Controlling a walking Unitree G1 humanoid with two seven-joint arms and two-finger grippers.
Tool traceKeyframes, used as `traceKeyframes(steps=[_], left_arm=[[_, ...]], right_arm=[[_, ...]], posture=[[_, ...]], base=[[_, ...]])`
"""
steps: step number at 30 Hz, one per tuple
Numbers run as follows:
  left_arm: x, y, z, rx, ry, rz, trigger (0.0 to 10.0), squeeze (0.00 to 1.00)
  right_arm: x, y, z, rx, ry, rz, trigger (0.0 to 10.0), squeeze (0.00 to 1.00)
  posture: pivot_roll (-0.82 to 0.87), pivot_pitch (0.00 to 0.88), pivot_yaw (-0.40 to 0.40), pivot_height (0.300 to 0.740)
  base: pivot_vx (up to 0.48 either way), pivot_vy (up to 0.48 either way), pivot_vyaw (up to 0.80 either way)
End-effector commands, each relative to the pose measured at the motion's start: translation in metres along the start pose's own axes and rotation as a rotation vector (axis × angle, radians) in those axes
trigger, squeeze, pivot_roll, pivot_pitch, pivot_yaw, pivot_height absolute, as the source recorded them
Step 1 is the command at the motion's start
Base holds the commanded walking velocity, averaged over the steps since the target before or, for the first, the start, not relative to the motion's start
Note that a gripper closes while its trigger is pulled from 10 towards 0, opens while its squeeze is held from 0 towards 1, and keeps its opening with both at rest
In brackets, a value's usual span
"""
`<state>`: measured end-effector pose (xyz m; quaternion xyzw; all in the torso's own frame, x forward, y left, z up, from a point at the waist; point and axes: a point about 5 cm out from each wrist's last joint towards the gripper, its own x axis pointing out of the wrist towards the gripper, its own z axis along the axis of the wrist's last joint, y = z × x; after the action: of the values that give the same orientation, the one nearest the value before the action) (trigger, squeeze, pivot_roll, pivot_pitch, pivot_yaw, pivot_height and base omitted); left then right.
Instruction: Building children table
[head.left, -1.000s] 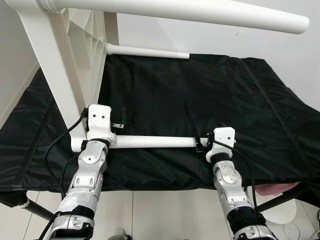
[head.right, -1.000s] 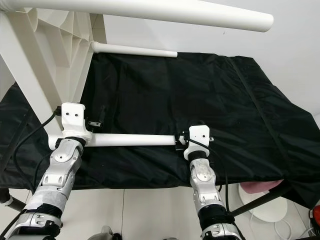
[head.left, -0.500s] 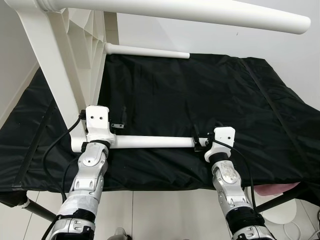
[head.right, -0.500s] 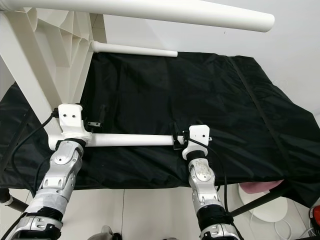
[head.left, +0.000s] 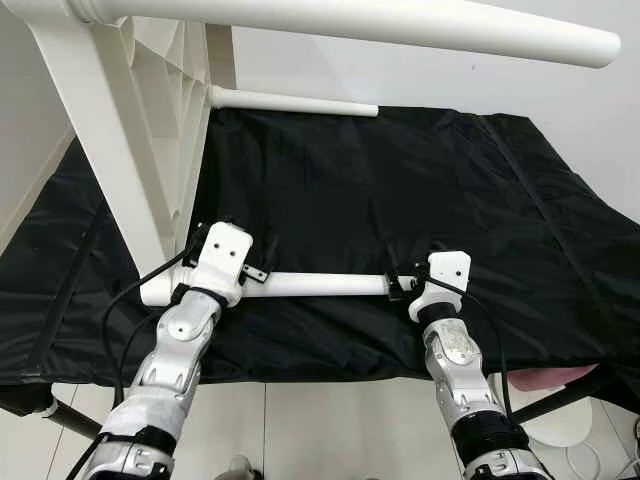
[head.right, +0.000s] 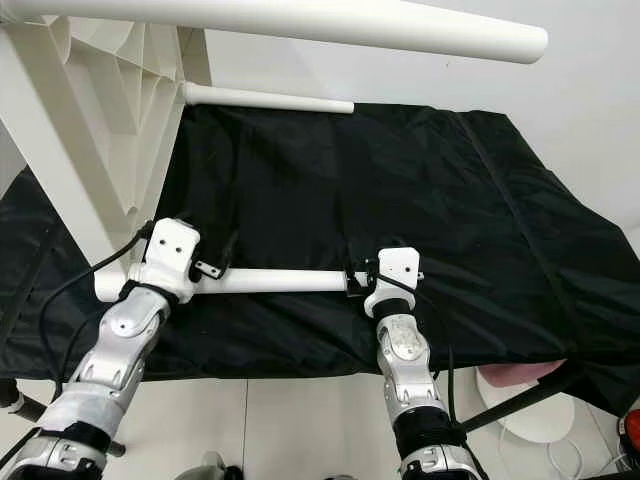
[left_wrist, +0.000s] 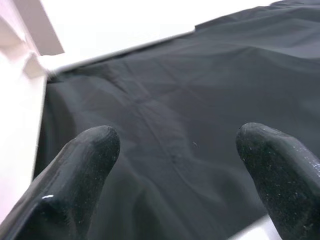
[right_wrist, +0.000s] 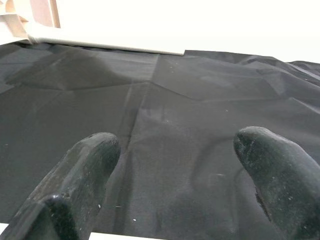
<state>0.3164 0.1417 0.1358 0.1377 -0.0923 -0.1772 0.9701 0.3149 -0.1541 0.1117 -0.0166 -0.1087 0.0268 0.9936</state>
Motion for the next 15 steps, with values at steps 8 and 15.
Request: traceKeyframes(steps=[8, 15], left_arm=[[-0.027, 0.0, -0.017, -0.03, 0.054, -0.206, 10.0, 0.0], [-0.028, 0.006, -0.023, 0.067, 0.08, -0.212, 10.0, 0.0]], right_arm=[[-0.001, -0.001, -0.001, -0.003, -0.002, 0.011, 10.0, 0.0], [0.0, 0.001, -0.001, -0.002, -0.004, 0.024, 10.0, 0.0]], posture=[[0.11, 0.077, -0.049, 0.74], [0.11, 0.075, -0.055, 0.74]], base=[[0.0, 0.0, 0.0], [0.0, 0.0, 0.0]])
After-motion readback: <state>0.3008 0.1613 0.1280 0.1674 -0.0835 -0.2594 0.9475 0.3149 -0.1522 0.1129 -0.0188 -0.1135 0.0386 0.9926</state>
